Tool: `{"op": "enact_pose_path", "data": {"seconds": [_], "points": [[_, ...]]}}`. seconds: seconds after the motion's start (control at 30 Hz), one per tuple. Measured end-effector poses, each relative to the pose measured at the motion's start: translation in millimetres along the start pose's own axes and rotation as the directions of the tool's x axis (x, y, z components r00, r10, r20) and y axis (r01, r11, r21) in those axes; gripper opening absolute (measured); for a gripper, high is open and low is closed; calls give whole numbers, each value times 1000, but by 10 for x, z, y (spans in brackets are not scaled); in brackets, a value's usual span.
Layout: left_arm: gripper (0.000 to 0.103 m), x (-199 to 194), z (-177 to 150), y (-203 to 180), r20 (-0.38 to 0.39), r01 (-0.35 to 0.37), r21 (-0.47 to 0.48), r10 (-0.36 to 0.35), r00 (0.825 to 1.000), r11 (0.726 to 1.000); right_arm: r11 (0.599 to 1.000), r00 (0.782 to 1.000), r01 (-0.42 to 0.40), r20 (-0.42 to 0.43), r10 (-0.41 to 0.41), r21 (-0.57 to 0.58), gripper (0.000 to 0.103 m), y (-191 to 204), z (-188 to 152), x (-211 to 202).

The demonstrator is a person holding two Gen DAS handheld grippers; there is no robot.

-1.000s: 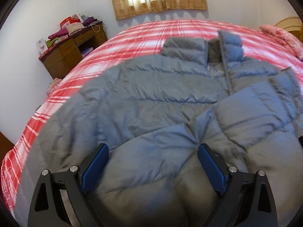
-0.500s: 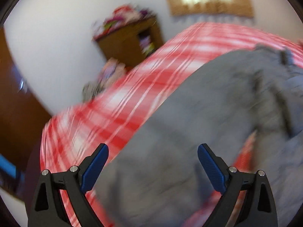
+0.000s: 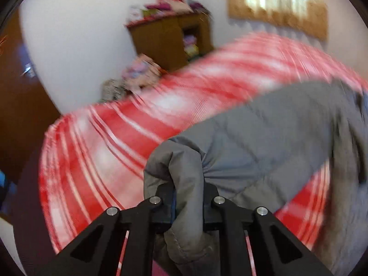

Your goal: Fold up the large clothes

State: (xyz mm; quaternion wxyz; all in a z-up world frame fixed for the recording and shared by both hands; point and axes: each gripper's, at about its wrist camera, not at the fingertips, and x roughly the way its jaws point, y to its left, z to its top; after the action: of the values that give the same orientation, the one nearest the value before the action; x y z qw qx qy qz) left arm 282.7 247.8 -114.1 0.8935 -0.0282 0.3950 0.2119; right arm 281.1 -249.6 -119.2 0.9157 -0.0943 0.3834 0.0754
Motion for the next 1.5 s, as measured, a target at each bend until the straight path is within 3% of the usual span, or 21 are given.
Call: {"op": "enact_pose_path", "data": {"seconds": [0.07, 0.17, 0.33, 0.5, 0.63, 0.73, 0.8, 0.83, 0.87, 0.9, 0.93, 0.97, 1.03, 1.07, 1.2, 1.27, 1.43, 1.5], "points": [[12, -157, 280, 31, 67, -20, -6, 20, 998, 1000, 1000, 1000, 1, -2, -1, 17, 90, -39, -25, 0], [12, -455, 582, -235, 185, -51, 74, 37, 982, 996, 999, 1000, 10, -8, -9, 46, 90, -129, -42, 47], [12, -950, 780, -884, 285, 48, 166, -95, 954, 985, 991, 1000, 7, -8, -6, 131, 90, -317, -38, 88], [12, -1214, 708, -1761, 296, 192, 279, -274, 915, 941, 986, 1000, 9, -2, -8, 169, 90, -467, -44, 57], [12, -1341, 516, -2517, 278, 300, 368, -412, 868, 880, 984, 1000, 10, -4, -10, 179, 90, -566, -74, 42], [13, -1416, 384, -2942, 267, 329, 418, -461, 846, 847, 983, 1000, 15, -15, -12, 184, 90, -648, -104, 70], [20, -1434, 278, -3244, 253, 330, 454, -474, 843, 828, 982, 1000, 15, -30, -9, 189, 90, -702, -123, 101], [24, -1445, 216, -3358, 245, 316, 465, -463, 852, 827, 982, 999, 14, -40, -7, 186, 90, -727, -133, 119], [38, -1452, 176, -3455, 245, 300, 472, -450, 859, 829, 984, 999, 17, -51, -8, 179, 90, -746, -134, 133], [65, -1451, 138, -3533, 267, 270, 463, -423, 866, 844, 985, 998, 23, -63, -12, 169, 90, -764, -132, 138], [77, -1483, 99, -3538, 282, 259, 457, -415, 865, 851, 987, 997, 28, -72, -16, 159, 90, -775, -128, 138], [83, -1511, 78, -3544, 306, 260, 452, -422, 853, 853, 989, 996, 36, -81, -24, 145, 90, -793, -115, 128], [84, -1577, 43, -3530, 336, 262, 447, -432, 837, 855, 990, 995, 44, -93, -32, 131, 90, -842, -89, 91], [88, -1588, 42, -3515, 321, 286, 456, -455, 830, 843, 991, 994, 49, -100, -36, 124, 90, -871, -59, 62], [89, -1556, 66, -3386, 308, 290, 457, -456, 835, 841, 993, 992, 61, -116, -49, 101, 91, -945, 125, -38], [89, -1546, 108, -3245, 310, 305, 440, -462, 831, 844, 993, 993, 44, -109, -33, 106, 96, -950, 247, -86], [89, -1394, 266, -2720, 326, 324, 355, -441, 836, 877, 996, 995, 3, -96, 5, 89, 97, -811, 583, -140], [89, -1299, 310, -2586, 330, 312, 327, -417, 847, 892, 995, 995, -38, -92, 46, 91, 97, -736, 721, -129]]}}
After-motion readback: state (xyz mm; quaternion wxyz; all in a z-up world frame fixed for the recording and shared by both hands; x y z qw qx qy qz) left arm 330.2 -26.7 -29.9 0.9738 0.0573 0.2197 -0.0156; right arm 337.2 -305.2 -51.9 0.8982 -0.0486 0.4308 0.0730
